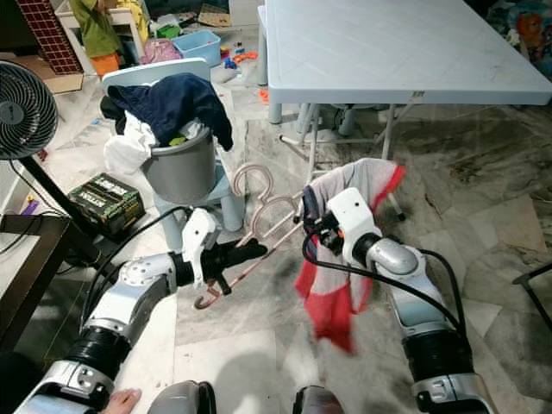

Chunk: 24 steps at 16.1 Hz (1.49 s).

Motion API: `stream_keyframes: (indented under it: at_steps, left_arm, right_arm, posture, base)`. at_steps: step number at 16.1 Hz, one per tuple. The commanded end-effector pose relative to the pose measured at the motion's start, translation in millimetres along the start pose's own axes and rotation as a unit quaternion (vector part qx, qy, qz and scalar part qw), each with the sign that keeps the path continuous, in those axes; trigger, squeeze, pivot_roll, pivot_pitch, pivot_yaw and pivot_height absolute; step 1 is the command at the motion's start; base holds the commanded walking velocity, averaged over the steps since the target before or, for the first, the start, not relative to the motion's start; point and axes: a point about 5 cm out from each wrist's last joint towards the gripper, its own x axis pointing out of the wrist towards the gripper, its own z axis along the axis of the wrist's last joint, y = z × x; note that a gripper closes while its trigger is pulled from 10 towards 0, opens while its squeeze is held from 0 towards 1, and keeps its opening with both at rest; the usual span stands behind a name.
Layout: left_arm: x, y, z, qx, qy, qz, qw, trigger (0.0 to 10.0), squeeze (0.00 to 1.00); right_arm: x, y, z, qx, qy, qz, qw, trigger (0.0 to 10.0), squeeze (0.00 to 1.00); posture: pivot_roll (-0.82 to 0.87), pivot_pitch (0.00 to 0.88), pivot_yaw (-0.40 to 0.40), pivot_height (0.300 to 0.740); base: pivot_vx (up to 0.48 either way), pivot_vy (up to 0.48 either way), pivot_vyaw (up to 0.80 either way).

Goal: Hang hanger

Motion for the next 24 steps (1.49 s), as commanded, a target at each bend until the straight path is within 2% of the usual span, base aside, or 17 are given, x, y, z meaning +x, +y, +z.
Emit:
stream_keyframes:
  at_steps: [1, 2, 5, 7, 10, 13, 16, 18, 20, 24]
  left_arm:
    - [1.2, -1.8, 9, 0.015, -0.014, -0.009, 1.000, 0.0, 0.00]
    - [2.2, -3.2, 9, 0.013, -0.015, -0.015, 1.000, 0.0, 0.00]
    - [2.0, -4.6, 9, 0.014, -0.013, -0.018, 1.000, 0.0, 0.00]
    - [0.1, -4.7, 9, 0.015, -0.011, -0.020, 1.000, 0.0, 0.00]
    - [0.6, -7.1, 9, 0.012, -0.010, -0.027, 1.000, 0.0, 0.00]
    - [1.5, -9.5, 9, 0.012, -0.009, -0.032, 0.999, 0.0, 0.00]
    - [0.1, -8.5, 8, 0.014, -0.006, -0.030, 0.999, 0.0, 0.00]
    - [-0.4, -6.9, 7, 0.016, -0.004, -0.025, 1.000, 0.0, 0.00]
    - [-1.7, -4.7, 6, 0.020, -0.001, -0.015, 1.000, 0.0, 0.00]
    - [-8.1, 7.5, -5, 0.048, 0.049, 0.032, 0.997, 0.0, 0.00]
  right_arm:
    - [1.1, -1.2, -4, 0.002, 0.010, -0.010, 1.000, 10.0, 0.58]
    - [3.3, 0.5, -7, 0.010, 0.018, -0.016, 1.000, 0.0, 0.00]
    - [7.9, 1.8, -5, 0.021, 0.012, -0.038, 0.999, 0.0, 0.00]
    - [5.8, -11.5, -8, 0.028, 0.016, -0.081, 0.996, 0.0, 0.00]
    - [2.5, -27.7, -14, 0.075, 0.018, -0.150, 0.986, 0.0, 0.00]
    - [2.2, -32.1, -18, 0.112, 0.012, -0.182, 0.977, 0.0, 0.00]
    - [-0.2, -40.3, -11, 0.139, -0.020, -0.212, 0.967, 0.0, 0.00]
    - [-4.8, -49.3, -2, 0.152, -0.050, -0.241, 0.957, 0.0, 0.00]
    - [-13.8, -60.8, 6, 0.173, -0.082, -0.279, 0.941, 0.0, 0.00]
    - [-30.7, -79.3, 32, 0.172, -0.155, -0.338, 0.912, 0.0, 0.00]
  posture:
    - [-0.02, 0.072, -0.002, 0.740]
    - [-0.02, 0.073, -0.001, 0.740]
    - [-0.01, 0.073, -0.001, 0.740]
    - [-0.01, 0.073, -0.001, 0.740]
    - [-0.01, 0.072, -0.002, 0.740]
    - [-0.01, 0.072, -0.002, 0.740]
    - [-0.01, 0.072, -0.002, 0.740]
    - [-0.01, 0.067, -0.004, 0.740]
    - [-0.01, 0.067, -0.004, 0.740]
    - [-0.01, 0.059, -0.002, 0.740]
  base:
    - [0.000, 0.000, 0.00]
    - [0.000, 0.000, 0.00]
    - [0.000, 0.000, 0.00]
    - [0.000, 0.000, 0.00]
    - [0.000, 0.000, 0.00]
    - [0.000, 0.000, 0.00]
    - [0.000, 0.000, 0.00]
    - [0.000, 0.000, 0.00]
    - [0.000, 0.000, 0.00]
    - [0.000, 0.000, 0.00]
